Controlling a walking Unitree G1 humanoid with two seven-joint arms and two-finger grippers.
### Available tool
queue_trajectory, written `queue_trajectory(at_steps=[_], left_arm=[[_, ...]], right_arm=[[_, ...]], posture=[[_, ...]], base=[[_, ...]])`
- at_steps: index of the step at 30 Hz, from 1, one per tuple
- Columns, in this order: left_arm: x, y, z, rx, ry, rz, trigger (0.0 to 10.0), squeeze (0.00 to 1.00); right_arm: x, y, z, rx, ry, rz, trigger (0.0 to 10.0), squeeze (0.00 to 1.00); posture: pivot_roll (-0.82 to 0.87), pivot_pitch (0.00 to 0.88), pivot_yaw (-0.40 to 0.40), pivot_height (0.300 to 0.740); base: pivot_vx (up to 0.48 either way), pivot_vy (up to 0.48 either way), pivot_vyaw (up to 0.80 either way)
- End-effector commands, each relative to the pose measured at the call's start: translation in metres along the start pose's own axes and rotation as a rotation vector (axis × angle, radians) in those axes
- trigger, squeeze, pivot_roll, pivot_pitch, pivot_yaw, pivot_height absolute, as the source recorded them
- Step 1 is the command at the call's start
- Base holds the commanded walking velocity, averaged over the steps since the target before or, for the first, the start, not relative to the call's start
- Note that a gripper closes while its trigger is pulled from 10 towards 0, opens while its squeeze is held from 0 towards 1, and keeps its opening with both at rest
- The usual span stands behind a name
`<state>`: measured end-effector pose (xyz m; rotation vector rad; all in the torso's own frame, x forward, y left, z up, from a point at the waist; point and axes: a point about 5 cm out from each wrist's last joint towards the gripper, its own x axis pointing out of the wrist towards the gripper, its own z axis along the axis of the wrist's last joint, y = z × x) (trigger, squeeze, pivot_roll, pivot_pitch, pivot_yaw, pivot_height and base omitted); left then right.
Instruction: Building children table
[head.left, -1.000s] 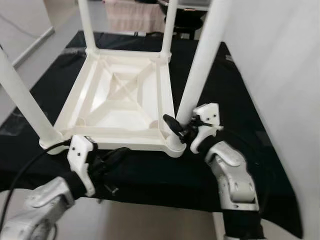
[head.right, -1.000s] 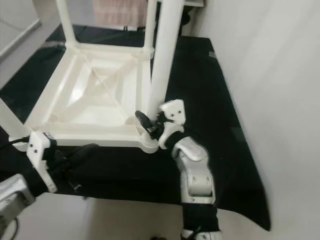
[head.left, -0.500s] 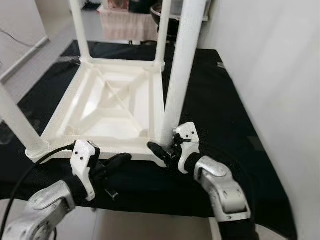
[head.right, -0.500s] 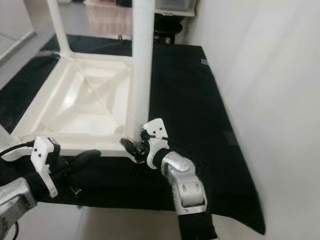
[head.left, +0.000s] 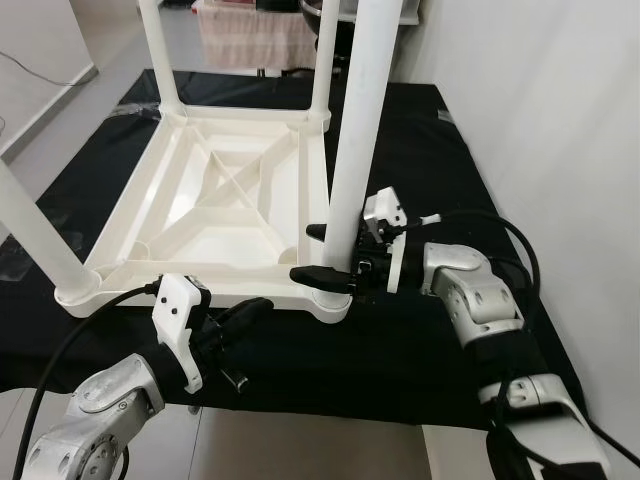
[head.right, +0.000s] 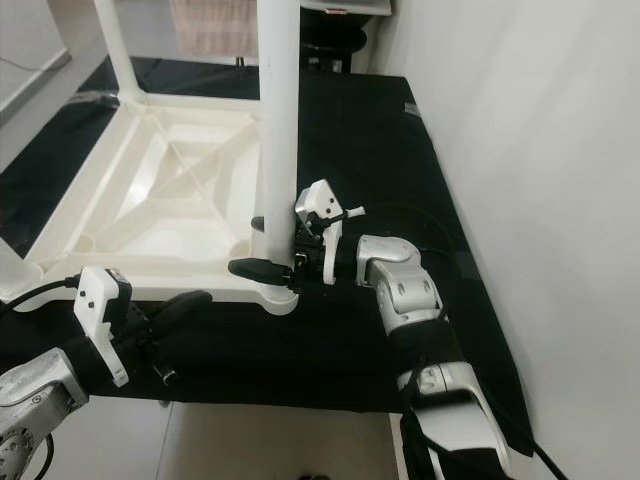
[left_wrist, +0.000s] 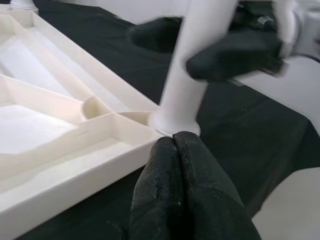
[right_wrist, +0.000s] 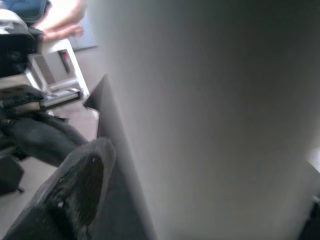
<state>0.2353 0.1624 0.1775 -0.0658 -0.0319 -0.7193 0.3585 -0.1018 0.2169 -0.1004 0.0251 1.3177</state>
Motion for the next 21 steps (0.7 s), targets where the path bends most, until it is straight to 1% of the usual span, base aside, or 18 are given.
queue_trajectory(at_steps=[1,2,3,7,9,10,12,13,15,16,18,19,20,21], left_arm=[[0.0,-0.002,-0.005,-0.012,0.012,0.003,10.0,0.0],[0.0,-0.002,-0.005,-0.012,0.012,0.003,10.0,0.0],[0.0,-0.002,-0.005,-0.012,0.012,0.003,10.0,0.0],[0.0,-0.003,-0.005,-0.012,0.011,0.004,10.0,0.0],[0.0,-0.004,-0.005,-0.012,0.01,0.005,10.0,0.0],[0.0,-0.004,-0.005,-0.012,0.01,0.005,10.0,0.0],[0.0,-0.004,-0.005,-0.013,0.008,0.004,10.0,0.0],[0.0,-0.004,-0.005,-0.013,0.008,0.004,10.0,0.0],[-0.001,-0.005,-0.004,-0.014,0.007,0.003,10.0,0.0],[-0.001,-0.005,-0.004,-0.014,0.006,0.003,10.0,0.0],[-0.001,-0.005,-0.004,-0.014,0.006,0.003,10.0,0.0],[-0.001,-0.004,-0.003,-0.014,0.005,0.004,10.0,0.0],[-0.002,-0.003,-0.002,-0.013,0.004,0.005,10.0,0.0],[-0.002,-0.003,-0.002,-0.013,0.004,0.005,10.0,0.0]], right_arm=[[0.005,-0.002,-0.003,-0.004,0.029,0.016,4.7,0.0],[0.005,-0.002,-0.003,-0.004,0.029,0.016,4.7,0.0],[0.007,-0.005,-0.003,0.008,0.028,0.018,0.0,0.0],[0.007,-0.01,-0.001,0.024,0.007,0.039,0.0,0.0],[0.001,-0.014,-0.003,0.027,0.005,0.032,0.0,0.0],[0.001,-0.014,-0.003,0.027,0.005,0.032,0.0,0.0],[-0.006,-0.016,-0.007,0.031,0.011,0.017,0.0,0.0],[-0.006,-0.016,-0.007,0.031,0.011,0.017,0.0,0.0],[-0.018,-0.018,-0.014,0.002,0.044,-0.016,0.0,0.0],[-0.021,-0.018,-0.016,-0.006,0.053,-0.024,0.0,0.0],[-0.021,-0.018,-0.016,-0.006,0.053,-0.024,0.0,0.0],[-0.026,-0.018,-0.018,-0.014,0.057,-0.045,0.0,0.0],[-0.032,-0.013,-0.028,-0.015,0.071,-0.117,0.0,0.0],[-0.032,-0.013,-0.028,-0.015,0.071,-0.117,0.0,0.0]], posture=[[0.07,0.109,-0.094,0.74],[0.07,0.109,-0.094,0.74],[0.08,0.11,-0.098,0.74],[0.08,0.114,-0.099,0.74],[0.08,0.122,-0.096,0.74],[0.08,0.122,-0.096,0.74],[0.07,0.125,-0.095,0.74],[0.07,0.125,-0.095,0.74],[0.07,0.132,-0.098,0.74],[0.07,0.132,-0.098,0.74],[0.07,0.132,-0.098,0.74],[0.06,0.141,-0.097,0.74],[0.04,0.152,-0.096,0.74],[0.04,0.152,-0.096,0.74]], base=[[0.0,0.0,0.0],[0.0,0.0,0.0],[0.0,0.0,0.0],[0.0,0.0,0.0],[0.0,0.0,0.0],[0.0,0.0,0.0],[0.0,0.0,0.0],[0.0,0.0,0.0],[0.0,0.0,0.0],[0.0,0.0,0.0],[0.0,0.0,0.0],[0.0,0.0,0.0],[0.0,0.0,0.0],[0.0,0.0,0.0]])
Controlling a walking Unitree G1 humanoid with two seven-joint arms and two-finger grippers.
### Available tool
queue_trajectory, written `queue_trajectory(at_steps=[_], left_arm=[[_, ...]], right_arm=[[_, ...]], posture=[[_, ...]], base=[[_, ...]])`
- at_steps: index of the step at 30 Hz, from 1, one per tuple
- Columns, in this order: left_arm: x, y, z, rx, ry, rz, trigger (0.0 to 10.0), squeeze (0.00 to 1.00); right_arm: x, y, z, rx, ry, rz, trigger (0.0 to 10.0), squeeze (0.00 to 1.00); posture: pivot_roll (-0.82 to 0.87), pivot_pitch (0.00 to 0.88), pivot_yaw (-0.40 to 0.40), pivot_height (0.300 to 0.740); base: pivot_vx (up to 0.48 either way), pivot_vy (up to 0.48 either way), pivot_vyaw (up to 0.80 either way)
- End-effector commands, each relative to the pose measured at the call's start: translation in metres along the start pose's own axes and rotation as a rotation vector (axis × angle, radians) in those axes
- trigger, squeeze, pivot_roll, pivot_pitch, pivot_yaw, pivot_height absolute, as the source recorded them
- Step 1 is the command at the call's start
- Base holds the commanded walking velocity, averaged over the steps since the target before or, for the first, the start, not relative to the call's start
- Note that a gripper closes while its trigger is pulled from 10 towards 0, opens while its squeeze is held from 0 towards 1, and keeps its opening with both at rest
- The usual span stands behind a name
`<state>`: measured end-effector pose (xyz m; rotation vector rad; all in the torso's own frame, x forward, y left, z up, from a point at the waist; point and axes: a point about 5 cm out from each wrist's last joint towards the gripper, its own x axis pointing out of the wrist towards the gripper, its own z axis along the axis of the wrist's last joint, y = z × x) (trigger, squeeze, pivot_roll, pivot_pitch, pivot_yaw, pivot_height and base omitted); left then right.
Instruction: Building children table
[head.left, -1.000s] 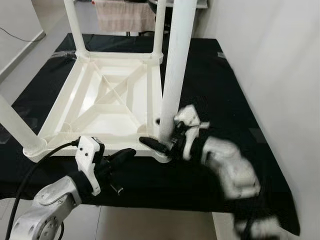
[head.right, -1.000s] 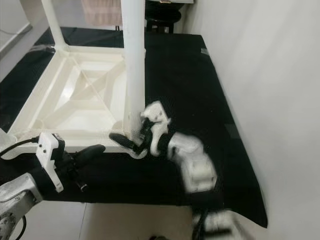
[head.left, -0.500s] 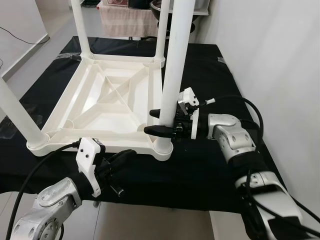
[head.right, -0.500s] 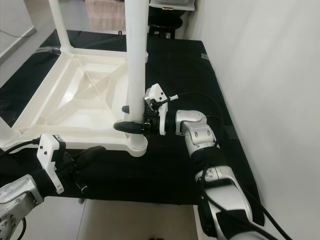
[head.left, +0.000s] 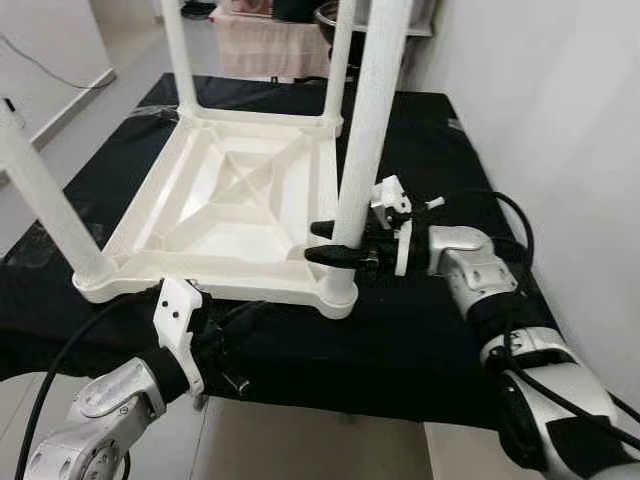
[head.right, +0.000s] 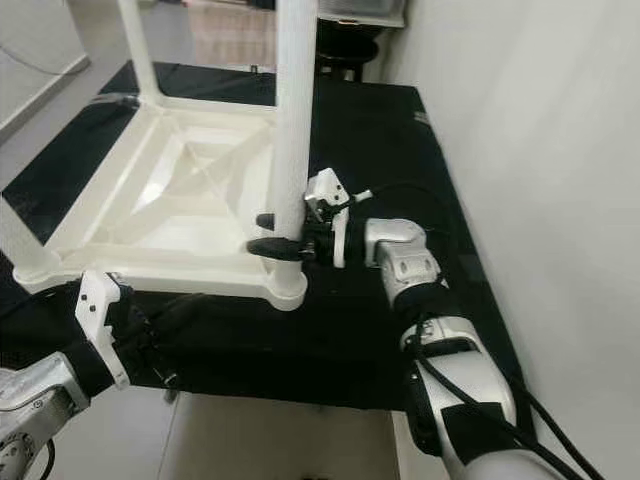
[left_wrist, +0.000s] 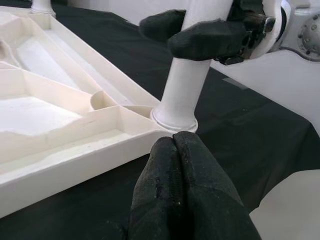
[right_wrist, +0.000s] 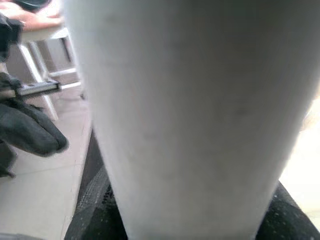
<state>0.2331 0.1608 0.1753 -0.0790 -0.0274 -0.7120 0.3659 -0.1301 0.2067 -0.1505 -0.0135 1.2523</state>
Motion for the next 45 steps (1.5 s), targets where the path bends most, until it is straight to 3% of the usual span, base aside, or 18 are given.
queue_trajectory(at_steps=[1,2,3,4,5,6,7,13,14,17,18,29,30,36,37,40,41,45], left_arm=[[-0.004,0.001,0.001,0.001,0.003,-0.002,10.0,0.0],[-0.004,0.001,0.001,0.001,0.003,-0.002,10.0,0.0],[-0.006,0.005,0.002,0.002,0.005,-0.001,10.0,0.0],[-0.007,0.008,0.003,0.002,0.008,-0.002,10.0,0.0],[-0.007,0.008,0.003,0.002,0.008,-0.002,10.0,0.0],[-0.008,0.01,0.004,0.001,0.01,-0.003,10.0,0.0],[-0.007,0.011,0.003,0.002,0.014,-0.006,10.0,0.0],[-0.004,0.011,0.002,0.009,0.019,-0.008,10.0,0.0],[-0.004,0.011,0.001,0.013,0.015,0.009,10.0,0.0],[-0.005,0.011,0.001,0.015,0.012,0.022,10.0,0.0],[-0.006,0.012,0.0,0.018,0.012,0.026,10.0,0.0],[-0.007,0.019,0.005,0.017,-0.033,0.076,10.0,0.0],[-0.009,0.029,0.008,0.044,-0.058,0.195,10.0,0.0],[-0.015,0.044,0.011,0.146,-0.052,0.431,10.0,0.0],[-0.016,0.046,0.01,0.159,-0.048,0.467,10.0,0.0],[-0.016,0.046,0.01,0.162,-0.047,0.477,10.0,0.0],[-0.015,0.048,0.009,0.177,-0.035,0.485,10.0,0.0],[-0.012,0.05,0.008,0.214,-0.011,0.501,10.0,0.0]], right_arm=[[-0.008,0.012,-0.031,0.068,0.11,-0.173,0.0,0.0],[-0.008,0.012,-0.031,0.068,0.11,-0.173,0.0,0.0],[0.008,0.037,-0.05,0.132,0.137,-0.463,0.0,0.0],[0.025,0.072,-0.058,0.169,0.153,-0.581,0.0,0.0],[0.025,0.072,-0.058,0.169,0.153,-0.581,0.0,0.0],[0.036,0.093,-0.058,0.195,0.146,-0.647,0.0,0.0],[0.048,0.102,-0.054,0.09,0.166,-0.58,0.0,0.0],[0.054,0.075,-0.054,0.089,0.156,-0.567,0.2,0.0],[0.057,0.068,-0.052,0.12,0.121,-0.583,10.0,0.0],[0.06,0.064,-0.049,0.125,0.089,-0.588,10.0,0.0],[0.06,0.064,-0.044,0.14,0.043,-0.576,10.0,1.0],[0.025,0.054,-0.018,0.091,-0.058,-0.747,10.0,1.0],[-0.001,0.045,-0.019,0.056,-0.064,-0.839,10.0,1.0],[-0.037,0.053,-0.032,0.048,-0.029,-0.988,10.0,1.0],[-0.041,0.057,-0.036,0.056,-0.026,-1.011,10.0,0.16],[-0.042,0.058,-0.037,0.06,-0.025,-1.018,10.0,0.16],[-0.042,0.061,-0.039,0.073,-0.03,-1.023,10.0,0.0],[-0.039,0.066,-0.04,0.079,-0.027,-1.017,10.0,0.0]], posture=[[0.03,0.162,-0.089,0.74],[0.03,0.162,-0.089,0.74],[-0.01,0.173,-0.061,0.74],[-0.02,0.175,-0.044,0.74],[-0.02,0.175,-0.044,0.74],[-0.01,0.174,-0.043,0.74],[-0.02,0.162,-0.04,0.74],[0.03,0.151,-0.077,0.74],[0.04,0.15,-0.074,0.74],[0.04,0.148,-0.073,0.74],[0.04,0.143,-0.067,0.74],[0.02,0.136,-0.048,0.74],[0.0,0.133,-0.029,0.74],[-0.01,0.131,-0.011,0.74],[-0.02,0.13,-0.007,0.74],[-0.02,0.13,-0.007,0.74],[-0.02,0.121,0.0,0.74],[-0.02,0.117,0.003,0.74]], base=[[0.0,0.0,0.0],[0.0,0.0,0.0],[0.0,0.0,0.0],[0.0,0.0,0.0],[0.0,0.0,0.0],[0.0,0.0,0.0],[0.0,0.0,0.0],[0.0,0.0,0.0],[0.0,0.0,0.0],[0.0,0.0,0.0],[0.0,0.0,0.0],[0.0,0.0,0.0],[0.0,0.0,0.0],[0.0,0.0,0.0],[0.0,0.0,0.0],[0.0,0.0,0.0],[0.0,0.0,0.0],[0.0,0.36,0.0]])
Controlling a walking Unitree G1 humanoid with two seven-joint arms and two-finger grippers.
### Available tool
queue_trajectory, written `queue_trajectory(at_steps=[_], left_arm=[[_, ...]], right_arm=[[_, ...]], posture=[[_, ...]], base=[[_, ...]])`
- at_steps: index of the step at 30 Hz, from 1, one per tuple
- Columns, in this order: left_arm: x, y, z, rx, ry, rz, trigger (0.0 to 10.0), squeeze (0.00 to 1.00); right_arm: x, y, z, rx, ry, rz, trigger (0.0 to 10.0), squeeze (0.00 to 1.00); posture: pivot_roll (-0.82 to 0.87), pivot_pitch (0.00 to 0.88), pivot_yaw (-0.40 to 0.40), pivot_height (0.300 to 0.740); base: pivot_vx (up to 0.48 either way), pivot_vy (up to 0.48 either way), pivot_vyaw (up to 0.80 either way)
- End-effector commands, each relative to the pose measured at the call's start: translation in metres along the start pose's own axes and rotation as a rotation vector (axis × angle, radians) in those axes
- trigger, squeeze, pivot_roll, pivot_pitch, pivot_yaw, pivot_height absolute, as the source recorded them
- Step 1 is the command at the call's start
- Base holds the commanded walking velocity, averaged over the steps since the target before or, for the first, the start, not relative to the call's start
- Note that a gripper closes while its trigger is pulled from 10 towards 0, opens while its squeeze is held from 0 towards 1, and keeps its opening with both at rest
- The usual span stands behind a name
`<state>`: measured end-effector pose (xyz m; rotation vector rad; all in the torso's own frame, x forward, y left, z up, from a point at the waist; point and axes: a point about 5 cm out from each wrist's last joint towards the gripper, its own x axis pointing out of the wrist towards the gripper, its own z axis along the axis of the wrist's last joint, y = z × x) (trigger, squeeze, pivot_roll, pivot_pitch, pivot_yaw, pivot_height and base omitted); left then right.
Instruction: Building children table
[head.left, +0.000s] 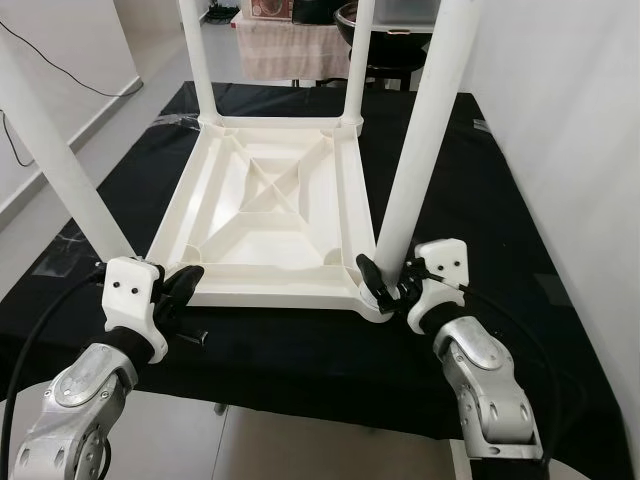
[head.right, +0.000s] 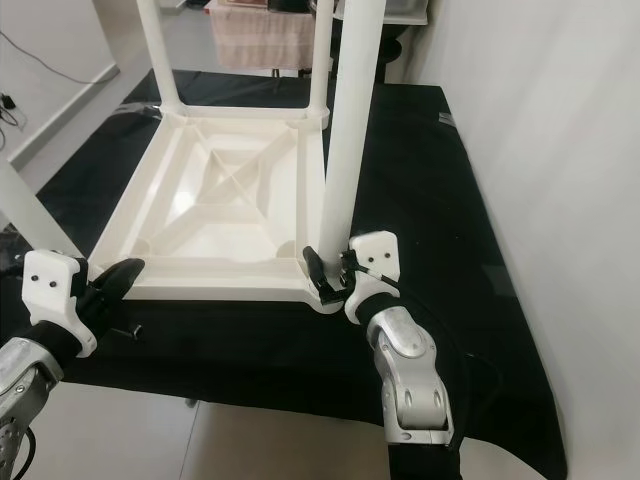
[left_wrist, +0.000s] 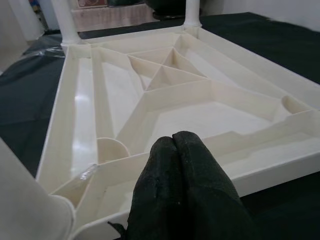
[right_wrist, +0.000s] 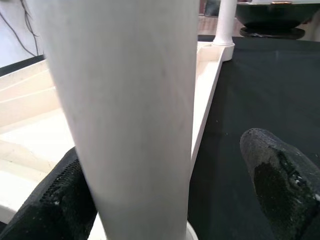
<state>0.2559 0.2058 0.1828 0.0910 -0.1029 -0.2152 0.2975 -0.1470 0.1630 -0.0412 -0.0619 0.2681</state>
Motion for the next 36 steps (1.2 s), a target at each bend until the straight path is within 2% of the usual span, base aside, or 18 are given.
queue_trajectory(at_steps=[1,9,20,23,26,29,32,33,36], left_arm=[[0.0,0.001,-0.004,0.024,0.015,0.013,10.0,0.0],[0.003,0.001,-0.007,0.052,0.017,0.033,10.0,0.0],[0.005,0.0,-0.008,0.05,0.011,0.04,10.0,0.0],[0.005,0.0,-0.008,0.047,0.002,0.037,10.0,0.0],[0.006,-0.002,-0.007,0.047,-0.009,0.026,10.0,0.0],[0.006,-0.002,-0.007,0.047,-0.011,0.026,10.0,0.0],[0.007,-0.003,-0.007,0.045,-0.016,0.019,10.0,0.0],[0.007,-0.003,-0.007,0.045,-0.016,0.019,10.0,0.0],[0.007,-0.005,-0.005,0.042,-0.021,0.013,10.0,0.0]], right_arm=[[-0.004,-0.002,-0.001,0.0,0.006,-0.025,10.0,0.0],[0.002,0.003,0.003,0.004,-0.006,0.007,10.0,0.0],[0.003,0.009,0.001,-0.005,0.009,0.027,10.0,0.0],[0.004,0.007,0.001,-0.018,0.014,0.019,10.0,0.0],[0.013,-0.004,0.006,-0.074,0.014,-0.038,10.0,0.0],[0.015,-0.007,0.007,-0.083,0.013,-0.055,10.0,0.0],[0.03,-0.019,0.017,-0.115,-0.003,-0.125,10.0,0.0],[0.03,-0.019,0.017,-0.115,-0.003,-0.125,10.0,0.0],[0.05,-0.022,0.031,-0.135,-0.045,-0.138,10.0,0.0]], posture=[[-0.02,0.116,0.003,0.74],[-0.01,0.094,-0.001,0.74],[-0.01,0.083,-0.001,0.74],[-0.01,0.081,-0.002,0.74],[-0.01,0.085,0.0,0.74],[-0.01,0.085,0.0,0.74],[-0.01,0.086,0.0,0.74],[-0.01,0.086,0.0,0.74],[0.0,0.091,0.002,0.74]], base=[[0.0,0.48,0.0],[0.0,0.48,0.0],[0.0,0.48,0.0],[0.0,0.0,0.0],[0.0,0.0,0.0],[0.0,0.0,0.0],[0.0,0.0,0.0],[0.0,0.0,0.0],[0.0,0.0,0.0]])
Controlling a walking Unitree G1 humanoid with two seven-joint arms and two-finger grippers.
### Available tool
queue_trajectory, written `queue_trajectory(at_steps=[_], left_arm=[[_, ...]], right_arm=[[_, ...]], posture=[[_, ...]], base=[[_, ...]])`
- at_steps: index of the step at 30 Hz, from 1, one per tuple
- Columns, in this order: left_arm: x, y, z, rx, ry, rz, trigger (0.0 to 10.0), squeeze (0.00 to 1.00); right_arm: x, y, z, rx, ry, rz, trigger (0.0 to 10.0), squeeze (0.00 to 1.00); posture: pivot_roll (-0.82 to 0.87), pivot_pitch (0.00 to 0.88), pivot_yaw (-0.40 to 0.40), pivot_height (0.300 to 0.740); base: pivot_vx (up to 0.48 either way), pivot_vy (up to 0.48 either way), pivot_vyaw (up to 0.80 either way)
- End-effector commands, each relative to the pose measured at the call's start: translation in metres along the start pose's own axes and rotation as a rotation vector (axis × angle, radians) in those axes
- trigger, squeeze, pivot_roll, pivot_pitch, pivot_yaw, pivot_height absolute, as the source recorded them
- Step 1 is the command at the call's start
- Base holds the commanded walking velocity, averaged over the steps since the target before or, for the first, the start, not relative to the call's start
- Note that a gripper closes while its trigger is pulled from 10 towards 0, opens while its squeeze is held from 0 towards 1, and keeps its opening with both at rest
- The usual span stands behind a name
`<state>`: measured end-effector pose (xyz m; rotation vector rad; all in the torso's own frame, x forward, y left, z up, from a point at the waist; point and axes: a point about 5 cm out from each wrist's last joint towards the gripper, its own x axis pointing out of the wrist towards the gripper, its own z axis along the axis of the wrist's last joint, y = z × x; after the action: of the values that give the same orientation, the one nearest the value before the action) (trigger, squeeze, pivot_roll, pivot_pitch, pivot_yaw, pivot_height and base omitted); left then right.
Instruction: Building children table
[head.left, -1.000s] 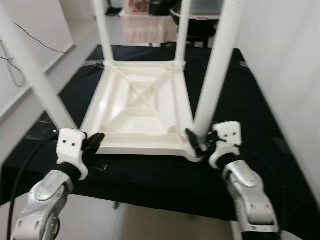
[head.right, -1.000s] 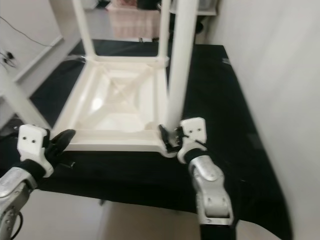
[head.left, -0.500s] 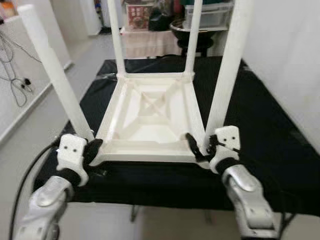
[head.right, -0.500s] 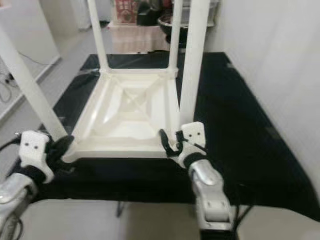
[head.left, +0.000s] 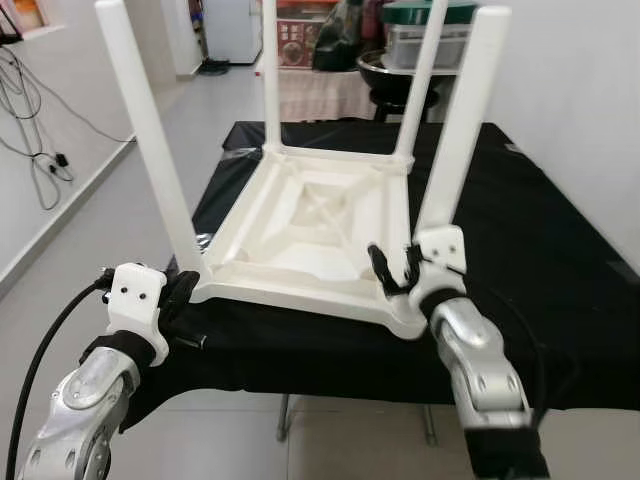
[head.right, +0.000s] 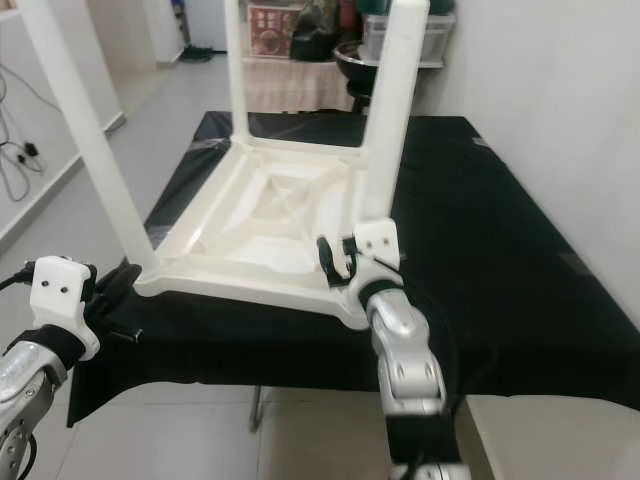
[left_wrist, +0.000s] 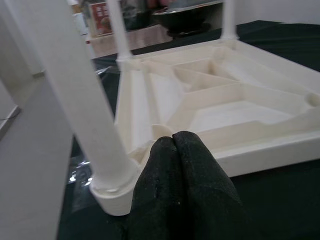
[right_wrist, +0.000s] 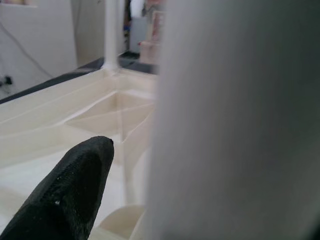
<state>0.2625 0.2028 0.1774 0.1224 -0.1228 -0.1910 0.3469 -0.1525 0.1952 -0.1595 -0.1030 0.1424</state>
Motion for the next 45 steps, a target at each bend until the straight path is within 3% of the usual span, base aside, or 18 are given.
queue_trajectory(at_steps=[1,7,14,18,21,26,30,36,43,45], left_arm=[[0.001,-0.003,0.001,0.007,-0.007,-0.012,10.0,0.0],[-0.003,-0.007,0.003,0.002,-0.013,-0.02,10.0,0.0],[-0.009,-0.01,0.006,-0.011,-0.018,-0.028,10.0,0.0],[-0.011,-0.011,0.006,-0.015,-0.018,-0.032,10.0,0.0],[-0.013,-0.012,0.007,-0.021,-0.018,-0.038,10.0,0.0],[-0.014,-0.013,0.007,-0.022,-0.018,-0.04,10.0,0.0],[-0.014,-0.013,0.008,-0.021,-0.018,-0.039,10.0,0.0],[-0.011,-0.01,0.008,-0.017,-0.017,-0.037,10.0,0.0],[-0.01,-0.009,0.007,-0.014,-0.015,-0.037,10.0,0.0],[-0.007,-0.008,0.007,-0.01,-0.015,-0.033,10.0,0.0]], right_arm=[[0.009,-0.002,0.007,-0.015,-0.036,-0.014,10.0,0.0],[0.036,-0.013,0.023,-0.078,-0.064,-0.034,10.0,0.0],[0.054,-0.029,0.039,-0.068,-0.074,-0.087,10.0,0.0],[0.058,-0.022,0.038,-0.047,-0.07,-0.069,10.0,0.0],[0.061,-0.001,0.028,-0.007,-0.046,-0.009,10.0,0.0],[0.062,0.005,0.023,0.012,-0.035,0.01,10.0,0.0],[0.059,0.001,0.019,0.038,-0.037,0.019,10.0,0.0],[0.022,-0.025,0.005,0.057,-0.113,0.022,10.0,0.0],[0.014,-0.027,0.002,0.058,-0.118,0.017,10.0,0.0],[-0.001,-0.022,-0.011,0.058,-0.09,0.012,10.0,0.0]], posture=[[0.01,0.095,0.002,0.74],[0.04,0.111,-0.015,0.74],[0.06,0.129,-0.025,0.74],[0.06,0.14,-0.026,0.74],[0.07,0.149,-0.027,0.74],[0.07,0.149,-0.029,0.74],[0.07,0.155,-0.034,0.74],[0.03,0.15,-0.005,0.74],[0.02,0.145,-0.003,0.74],[0.02,0.137,-0.001,0.74]], base=[[0.0,0.0,0.0],[0.0,0.0,0.0],[0.0,0.0,0.0],[0.0,0.0,0.0],[0.0,0.0,0.0],[0.0,0.0,0.0],[0.0,0.0,0.0],[0.0,0.0,0.0],[0.0,0.0,0.0],[0.0,0.0,0.0]])
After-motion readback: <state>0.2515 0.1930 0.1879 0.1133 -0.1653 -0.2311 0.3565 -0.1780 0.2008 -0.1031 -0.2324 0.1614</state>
